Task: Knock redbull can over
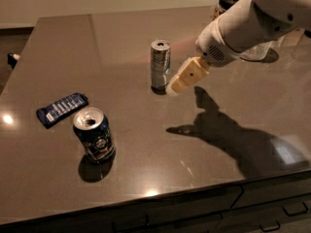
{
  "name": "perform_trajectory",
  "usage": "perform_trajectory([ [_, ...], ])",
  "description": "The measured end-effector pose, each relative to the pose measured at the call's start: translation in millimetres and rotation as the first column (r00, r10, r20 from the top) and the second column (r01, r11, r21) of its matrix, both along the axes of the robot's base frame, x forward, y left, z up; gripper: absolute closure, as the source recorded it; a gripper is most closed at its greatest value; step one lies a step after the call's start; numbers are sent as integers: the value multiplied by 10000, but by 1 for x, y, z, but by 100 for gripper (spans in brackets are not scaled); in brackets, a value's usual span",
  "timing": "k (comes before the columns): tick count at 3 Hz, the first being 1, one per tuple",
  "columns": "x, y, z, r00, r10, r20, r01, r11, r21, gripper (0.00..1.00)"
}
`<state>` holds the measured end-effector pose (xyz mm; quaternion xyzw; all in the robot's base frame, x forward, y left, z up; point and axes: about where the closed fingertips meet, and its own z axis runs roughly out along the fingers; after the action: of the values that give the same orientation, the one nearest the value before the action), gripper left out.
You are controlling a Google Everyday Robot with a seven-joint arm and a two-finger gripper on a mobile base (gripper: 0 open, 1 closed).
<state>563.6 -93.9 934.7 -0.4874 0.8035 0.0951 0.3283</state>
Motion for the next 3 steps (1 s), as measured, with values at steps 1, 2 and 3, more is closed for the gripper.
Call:
perform_trajectory([
  [1, 27, 35, -5, 9993, 365, 17, -365, 9932, 1108, 0],
  [2, 42, 56, -7, 9980, 629, -4, -619, 9836, 1695, 0],
  [3, 57, 73, -7, 9962, 868, 42, -857, 9733, 2131, 0],
])
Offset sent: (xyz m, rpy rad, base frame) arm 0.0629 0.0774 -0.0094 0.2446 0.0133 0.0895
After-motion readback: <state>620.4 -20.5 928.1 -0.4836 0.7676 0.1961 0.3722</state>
